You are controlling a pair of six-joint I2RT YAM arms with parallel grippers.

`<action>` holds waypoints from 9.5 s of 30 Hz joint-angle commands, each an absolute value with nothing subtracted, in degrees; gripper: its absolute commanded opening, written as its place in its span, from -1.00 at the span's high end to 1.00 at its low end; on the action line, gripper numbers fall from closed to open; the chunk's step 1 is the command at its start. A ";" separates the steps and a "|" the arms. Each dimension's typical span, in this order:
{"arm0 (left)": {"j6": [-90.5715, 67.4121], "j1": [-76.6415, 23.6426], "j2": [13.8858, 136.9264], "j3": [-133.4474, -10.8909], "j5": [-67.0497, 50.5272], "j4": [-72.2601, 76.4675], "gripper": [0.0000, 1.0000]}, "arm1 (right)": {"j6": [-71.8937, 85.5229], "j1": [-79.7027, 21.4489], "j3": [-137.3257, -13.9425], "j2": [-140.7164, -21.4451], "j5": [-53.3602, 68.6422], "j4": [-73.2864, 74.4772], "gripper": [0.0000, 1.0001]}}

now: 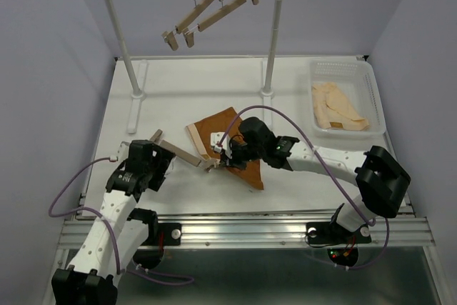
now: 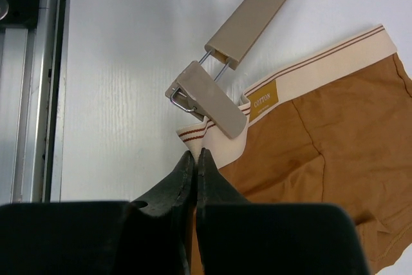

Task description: Clip the underwear to the hanger

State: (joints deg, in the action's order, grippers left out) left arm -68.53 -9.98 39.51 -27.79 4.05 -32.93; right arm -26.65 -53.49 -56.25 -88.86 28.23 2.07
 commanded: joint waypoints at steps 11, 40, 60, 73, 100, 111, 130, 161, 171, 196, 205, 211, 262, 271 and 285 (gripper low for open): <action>-63.02 -7.13 50.60 -37.78 6.95 -25.85 -0.98 | -24.79 -50.19 -59.50 -86.31 28.83 4.48 0.99; -66.00 -2.37 71.28 -29.45 1.94 3.05 -0.87 | -4.84 -49.66 -65.74 -86.22 23.37 6.15 0.99; -62.23 -2.72 76.03 -33.57 -2.11 7.21 1.00 | -7.38 -49.66 -64.77 -86.22 30.06 10.19 0.18; -53.53 -4.57 74.36 -36.91 -4.65 8.34 1.00 | -15.83 -49.66 -68.20 -87.62 27.69 7.57 -1.00; -57.04 -13.80 73.39 -35.77 -0.62 10.98 1.00 | 16.08 -49.66 -70.05 -102.30 31.98 -3.33 -1.00; -58.18 -15.82 75.50 -37.09 2.11 12.22 1.00 | 19.77 -50.19 -74.44 -107.57 35.95 -4.57 -0.98; -54.23 -18.63 83.85 -42.19 -5.35 22.32 1.00 | 23.56 -50.19 -70.93 -107.84 16.62 -3.17 0.41; -47.90 -8.26 66.71 -31.82 -9.75 19.41 -0.98 | 23.99 -50.19 -68.20 -101.16 22.76 -6.33 0.78; -50.09 -4.14 68.99 -31.03 -15.47 26.45 -0.98 | 25.84 -50.19 -66.36 -99.58 23.65 -7.73 0.79; -53.00 -2.46 70.14 -30.76 -15.82 32.43 -0.28 | 26.63 -50.19 -65.48 -99.76 25.05 -10.55 0.81; -53.35 -0.97 70.22 -30.76 -17.14 32.69 0.03 | 26.45 -50.19 -65.48 -99.67 24.70 -10.46 0.80; -53.70 -0.44 69.96 -30.06 -18.71 33.13 0.55 | 26.46 -50.19 -65.48 -99.93 24.26 -10.20 0.81; -51.24 3.08 60.03 -17.05 -24.43 39.55 1.00 | 17.23 -40.25 -84.71 -113.01 28.29 2.11 -1.00; -50.72 3.08 60.82 -17.05 -24.96 39.90 1.00 | 19.60 -40.25 -90.79 -125.33 29.01 1.85 -1.00; -49.22 2.99 69.16 -21.00 -32.16 45.96 1.00 | 37.26 -34.45 -70.86 -118.04 1.51 -1.32 -1.00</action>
State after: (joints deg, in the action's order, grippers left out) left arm -50.39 2.74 67.66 -17.74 -27.38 39.72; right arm 32.88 -36.67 -78.26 -120.55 15.92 -5.58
